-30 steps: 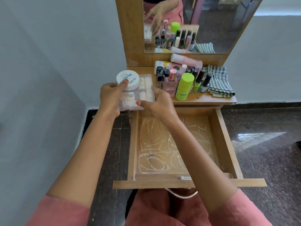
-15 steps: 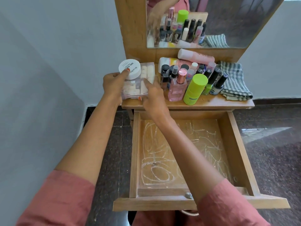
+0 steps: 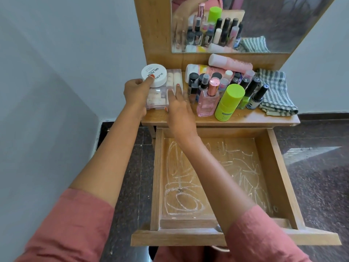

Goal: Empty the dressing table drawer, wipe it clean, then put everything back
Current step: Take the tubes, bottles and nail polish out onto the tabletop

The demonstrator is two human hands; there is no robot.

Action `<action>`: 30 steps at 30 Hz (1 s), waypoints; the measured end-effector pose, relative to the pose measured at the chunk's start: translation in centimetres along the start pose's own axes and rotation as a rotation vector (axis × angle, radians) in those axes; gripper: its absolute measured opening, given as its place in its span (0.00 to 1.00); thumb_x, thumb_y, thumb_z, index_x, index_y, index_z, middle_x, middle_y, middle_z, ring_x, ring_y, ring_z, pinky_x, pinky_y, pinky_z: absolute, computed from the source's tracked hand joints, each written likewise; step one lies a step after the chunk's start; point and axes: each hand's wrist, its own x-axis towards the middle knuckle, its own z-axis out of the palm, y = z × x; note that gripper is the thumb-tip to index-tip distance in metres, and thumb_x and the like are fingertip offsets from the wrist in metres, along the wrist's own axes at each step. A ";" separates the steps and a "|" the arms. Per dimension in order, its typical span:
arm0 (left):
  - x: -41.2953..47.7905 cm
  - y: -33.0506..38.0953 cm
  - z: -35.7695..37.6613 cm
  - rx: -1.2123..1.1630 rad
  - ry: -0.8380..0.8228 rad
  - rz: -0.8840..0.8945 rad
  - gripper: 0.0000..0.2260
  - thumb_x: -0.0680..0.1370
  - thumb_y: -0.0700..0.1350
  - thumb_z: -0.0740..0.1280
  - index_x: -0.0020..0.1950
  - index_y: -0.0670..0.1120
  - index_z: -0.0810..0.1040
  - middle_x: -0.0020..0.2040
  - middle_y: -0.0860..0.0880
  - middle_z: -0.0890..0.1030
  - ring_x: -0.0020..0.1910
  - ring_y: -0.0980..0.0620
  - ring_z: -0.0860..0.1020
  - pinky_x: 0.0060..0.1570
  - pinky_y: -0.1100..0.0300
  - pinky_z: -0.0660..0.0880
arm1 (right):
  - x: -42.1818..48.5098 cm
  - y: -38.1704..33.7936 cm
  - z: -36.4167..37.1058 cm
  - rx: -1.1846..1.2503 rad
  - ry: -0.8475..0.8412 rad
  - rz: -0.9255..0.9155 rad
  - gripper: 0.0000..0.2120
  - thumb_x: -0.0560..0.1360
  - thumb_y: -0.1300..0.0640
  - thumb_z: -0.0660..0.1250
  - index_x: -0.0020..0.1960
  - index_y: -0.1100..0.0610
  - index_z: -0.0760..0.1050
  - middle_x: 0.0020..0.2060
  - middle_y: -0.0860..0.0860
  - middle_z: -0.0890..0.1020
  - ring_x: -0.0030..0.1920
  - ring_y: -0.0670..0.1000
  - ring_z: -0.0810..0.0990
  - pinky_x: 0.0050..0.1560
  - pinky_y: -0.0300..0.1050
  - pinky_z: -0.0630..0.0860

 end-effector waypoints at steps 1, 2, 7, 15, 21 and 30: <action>-0.1 0.0 -0.1 0.005 -0.002 0.008 0.06 0.75 0.46 0.67 0.40 0.47 0.73 0.49 0.48 0.77 0.39 0.56 0.76 0.34 0.66 0.75 | -0.2 0.0 0.2 -0.019 0.031 -0.010 0.23 0.77 0.69 0.56 0.71 0.62 0.57 0.74 0.60 0.56 0.74 0.61 0.52 0.71 0.53 0.60; -0.3 0.0 -0.2 0.013 -0.004 0.008 0.06 0.76 0.47 0.67 0.40 0.47 0.73 0.48 0.48 0.77 0.40 0.56 0.75 0.35 0.65 0.75 | -0.3 0.0 0.4 -0.026 0.065 -0.019 0.23 0.77 0.69 0.56 0.71 0.63 0.58 0.73 0.60 0.58 0.74 0.61 0.54 0.71 0.53 0.61; -1.3 -1.0 -0.7 -0.002 0.008 0.018 0.07 0.76 0.44 0.66 0.38 0.46 0.73 0.45 0.47 0.77 0.50 0.49 0.78 0.43 0.59 0.77 | -1.5 0.2 0.6 0.000 0.171 -0.055 0.22 0.72 0.73 0.60 0.66 0.67 0.66 0.68 0.62 0.68 0.71 0.60 0.63 0.69 0.52 0.65; -6.4 -2.8 -2.0 0.022 0.097 0.073 0.17 0.77 0.41 0.64 0.65 0.41 0.71 0.62 0.47 0.74 0.59 0.53 0.73 0.53 0.66 0.69 | -5.5 1.1 -0.8 0.090 0.191 -0.042 0.18 0.75 0.70 0.56 0.62 0.62 0.71 0.68 0.55 0.71 0.68 0.55 0.69 0.58 0.51 0.73; -11.8 -5.1 -1.5 0.037 0.052 0.182 0.16 0.77 0.37 0.62 0.65 0.42 0.71 0.61 0.47 0.75 0.57 0.55 0.74 0.56 0.66 0.69 | -9.3 2.7 -1.2 0.061 0.346 -0.082 0.14 0.66 0.72 0.66 0.50 0.65 0.79 0.50 0.59 0.83 0.50 0.57 0.82 0.45 0.45 0.79; -16.7 -9.6 1.6 0.181 -0.092 0.234 0.15 0.76 0.38 0.63 0.63 0.45 0.72 0.60 0.49 0.75 0.58 0.54 0.74 0.60 0.61 0.71 | -13.7 6.4 -1.3 -0.002 0.294 -0.033 0.14 0.69 0.68 0.63 0.53 0.64 0.78 0.50 0.58 0.83 0.53 0.57 0.81 0.50 0.49 0.78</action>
